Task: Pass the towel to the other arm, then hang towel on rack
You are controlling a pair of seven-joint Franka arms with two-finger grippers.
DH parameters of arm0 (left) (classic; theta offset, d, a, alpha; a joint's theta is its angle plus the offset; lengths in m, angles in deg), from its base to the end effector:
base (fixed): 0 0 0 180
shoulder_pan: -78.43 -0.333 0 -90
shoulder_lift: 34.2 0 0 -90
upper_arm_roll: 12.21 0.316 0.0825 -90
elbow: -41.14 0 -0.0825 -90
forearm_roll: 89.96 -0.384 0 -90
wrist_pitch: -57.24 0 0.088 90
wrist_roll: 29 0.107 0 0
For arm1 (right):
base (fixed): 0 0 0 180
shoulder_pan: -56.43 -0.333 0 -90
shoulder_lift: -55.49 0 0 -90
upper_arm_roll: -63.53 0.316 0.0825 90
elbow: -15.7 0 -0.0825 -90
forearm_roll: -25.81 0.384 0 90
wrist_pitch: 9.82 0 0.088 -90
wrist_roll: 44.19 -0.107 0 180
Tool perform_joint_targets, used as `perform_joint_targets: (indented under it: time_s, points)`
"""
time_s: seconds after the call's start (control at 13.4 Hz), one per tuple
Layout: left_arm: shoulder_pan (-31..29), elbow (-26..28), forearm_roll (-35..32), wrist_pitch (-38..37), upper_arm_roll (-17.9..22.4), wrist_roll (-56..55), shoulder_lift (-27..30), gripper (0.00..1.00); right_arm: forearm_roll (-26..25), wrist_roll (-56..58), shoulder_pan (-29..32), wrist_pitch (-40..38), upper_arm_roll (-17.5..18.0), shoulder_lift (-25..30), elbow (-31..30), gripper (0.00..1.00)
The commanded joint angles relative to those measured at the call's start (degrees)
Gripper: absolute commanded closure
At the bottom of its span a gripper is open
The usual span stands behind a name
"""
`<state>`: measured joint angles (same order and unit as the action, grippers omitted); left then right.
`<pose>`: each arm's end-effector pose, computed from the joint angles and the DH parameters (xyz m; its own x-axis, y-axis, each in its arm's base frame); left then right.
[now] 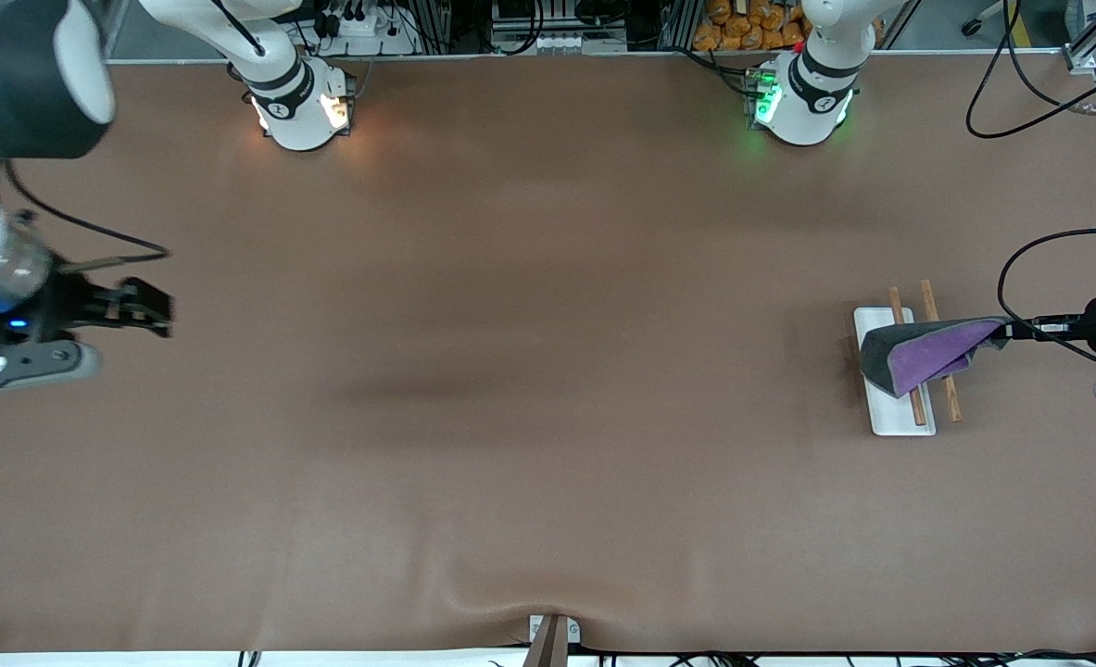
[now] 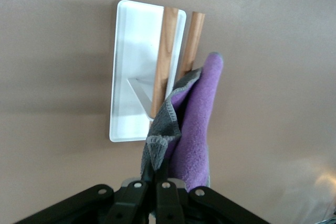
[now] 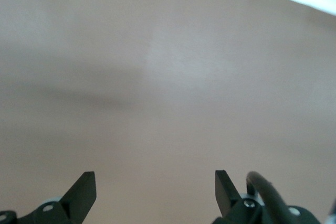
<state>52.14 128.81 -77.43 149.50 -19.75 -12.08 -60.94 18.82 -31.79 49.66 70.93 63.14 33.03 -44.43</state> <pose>0.6115 0.1955 0.3680 0.9584 0.0292 -0.2840 0.1328 -0.9261 0.3531 0.6490 0.0590 0.6160 0.9516 0.3020 -0.0566 0.3067 -0.9450 0.1138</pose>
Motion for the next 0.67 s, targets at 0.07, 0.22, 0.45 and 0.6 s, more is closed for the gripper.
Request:
perform_joint_targets:
  time_s: [0.07, 0.22, 0.45, 0.6]
  points:
    - [-1.58, -1.01, -1.8, 1.26, -0.55, 4.78, -2.17, 1.0, 2.12, 10.98, 7.01, -3.14, 1.53, 2.33, -2.97, 0.0]
    - [-1.66, -1.01, -2.33, 1.26, -0.46, 5.75, -2.26, 1.0, 6.62, 9.76, 9.04, -2.88, 1.27, 4.17, -5.25, 0.0]
    - [-3.07, -1.1, -2.24, 1.26, -0.46, 9.6, -3.84, 1.0, 6.98, 5.02, 10.37, 8.94, 1.36, 15.55, -24.08, 0.0]
    - [-3.68, -1.36, -2.24, 1.61, -0.37, 10.93, -4.46, 1.0, 6.98, 3.16, 10.19, 15.9, 1.45, 23.74, -37.55, 0.0]
